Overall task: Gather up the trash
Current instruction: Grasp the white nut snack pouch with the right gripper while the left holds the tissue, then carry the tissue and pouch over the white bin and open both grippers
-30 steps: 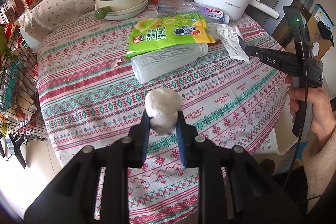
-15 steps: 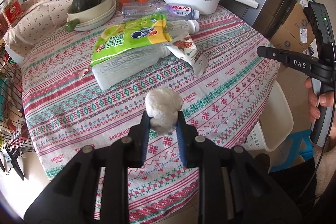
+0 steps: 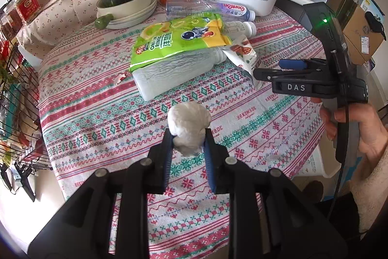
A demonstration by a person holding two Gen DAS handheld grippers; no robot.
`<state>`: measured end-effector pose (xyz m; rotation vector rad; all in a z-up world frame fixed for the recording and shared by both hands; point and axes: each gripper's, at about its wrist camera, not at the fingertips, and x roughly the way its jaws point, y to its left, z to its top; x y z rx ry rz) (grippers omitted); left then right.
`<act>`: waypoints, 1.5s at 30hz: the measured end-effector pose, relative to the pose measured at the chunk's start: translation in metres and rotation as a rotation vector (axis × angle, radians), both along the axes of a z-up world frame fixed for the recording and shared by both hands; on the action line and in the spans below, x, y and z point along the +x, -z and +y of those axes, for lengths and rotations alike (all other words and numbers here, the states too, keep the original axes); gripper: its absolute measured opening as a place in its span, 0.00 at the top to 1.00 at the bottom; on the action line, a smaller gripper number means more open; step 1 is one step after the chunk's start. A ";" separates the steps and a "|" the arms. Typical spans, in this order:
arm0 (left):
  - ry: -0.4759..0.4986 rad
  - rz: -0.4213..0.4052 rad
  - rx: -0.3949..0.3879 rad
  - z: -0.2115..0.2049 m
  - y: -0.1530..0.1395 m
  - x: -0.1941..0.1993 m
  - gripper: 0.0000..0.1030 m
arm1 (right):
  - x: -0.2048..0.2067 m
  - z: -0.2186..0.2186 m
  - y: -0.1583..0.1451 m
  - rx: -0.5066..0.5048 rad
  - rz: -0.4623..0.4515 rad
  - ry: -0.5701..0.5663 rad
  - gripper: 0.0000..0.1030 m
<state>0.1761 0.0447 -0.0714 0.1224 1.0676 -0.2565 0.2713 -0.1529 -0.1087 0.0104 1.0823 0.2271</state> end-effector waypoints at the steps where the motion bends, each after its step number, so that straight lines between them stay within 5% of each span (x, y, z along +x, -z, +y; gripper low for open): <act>1: 0.000 0.000 0.005 0.001 0.001 0.000 0.75 | 0.006 0.005 0.006 -0.005 0.008 0.002 0.26; 7: -0.002 0.016 0.019 0.008 0.007 0.002 0.75 | 0.030 0.017 0.031 0.003 0.022 0.035 0.30; 10: -0.007 0.016 0.020 0.010 0.007 0.003 0.75 | 0.030 0.016 0.035 -0.005 0.002 0.024 0.53; 12: -0.012 0.013 0.014 0.012 0.005 0.003 0.75 | 0.028 0.013 0.031 -0.015 -0.013 0.018 0.78; 22: 0.017 0.009 -0.043 -0.008 -0.001 -0.001 0.75 | -0.009 -0.027 -0.020 0.055 -0.054 0.034 0.80; 30: 0.113 -0.026 -0.104 -0.068 -0.014 -0.014 0.75 | -0.074 -0.085 -0.065 0.042 -0.085 0.070 0.80; 45: 0.436 -0.011 -0.159 -0.219 0.006 -0.057 0.75 | -0.192 -0.230 -0.053 0.068 0.030 0.345 0.80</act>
